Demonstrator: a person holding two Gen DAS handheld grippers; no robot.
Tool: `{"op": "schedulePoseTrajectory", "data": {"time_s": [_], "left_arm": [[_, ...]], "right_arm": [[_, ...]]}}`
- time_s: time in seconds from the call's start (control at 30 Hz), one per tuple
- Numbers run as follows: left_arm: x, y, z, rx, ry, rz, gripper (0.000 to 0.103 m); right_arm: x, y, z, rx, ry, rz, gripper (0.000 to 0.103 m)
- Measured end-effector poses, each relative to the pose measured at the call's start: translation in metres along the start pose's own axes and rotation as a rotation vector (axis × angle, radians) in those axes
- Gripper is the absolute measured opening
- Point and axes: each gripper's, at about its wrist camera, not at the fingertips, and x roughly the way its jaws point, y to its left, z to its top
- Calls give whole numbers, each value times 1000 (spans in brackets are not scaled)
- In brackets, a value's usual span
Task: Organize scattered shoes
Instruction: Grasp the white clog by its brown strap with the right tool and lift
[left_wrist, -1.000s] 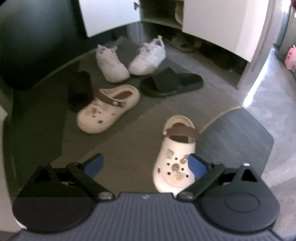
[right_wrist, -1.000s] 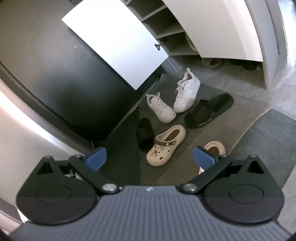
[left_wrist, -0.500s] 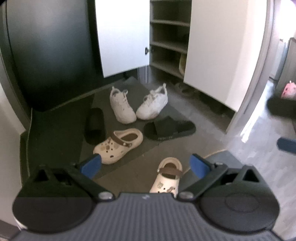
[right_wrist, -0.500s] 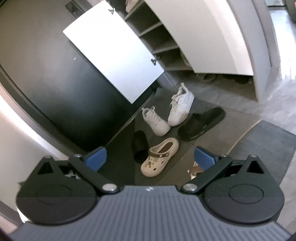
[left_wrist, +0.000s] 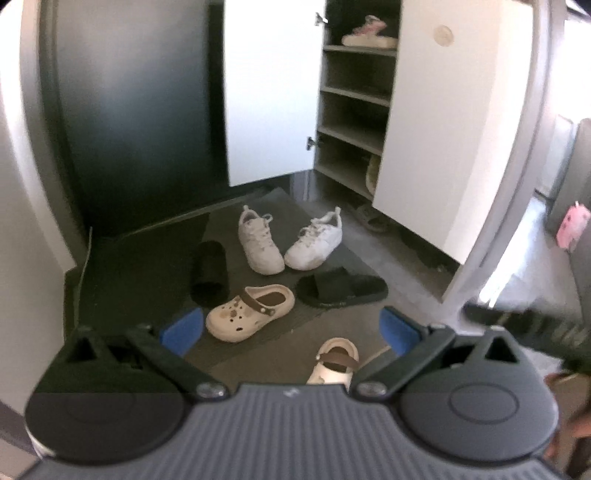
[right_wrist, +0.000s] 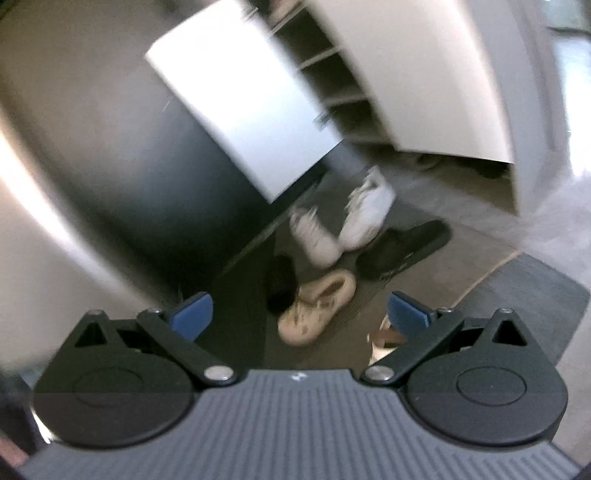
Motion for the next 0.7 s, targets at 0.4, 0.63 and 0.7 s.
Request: {"op": "schedulePoseTrajectory", "data": {"time_s": [0.4, 0.63, 0.7], "left_arm": [[-28, 57, -12, -118, 21, 74, 103], [-7, 89, -34, -135, 96, 172, 103], [1, 94, -36, -140, 114, 174, 103]], "right_arm": [[201, 9, -137, -1773, 581, -16, 103], [244, -21, -166, -1933, 659, 83, 103], [252, -26, -169, -1921, 677, 106, 103]]}}
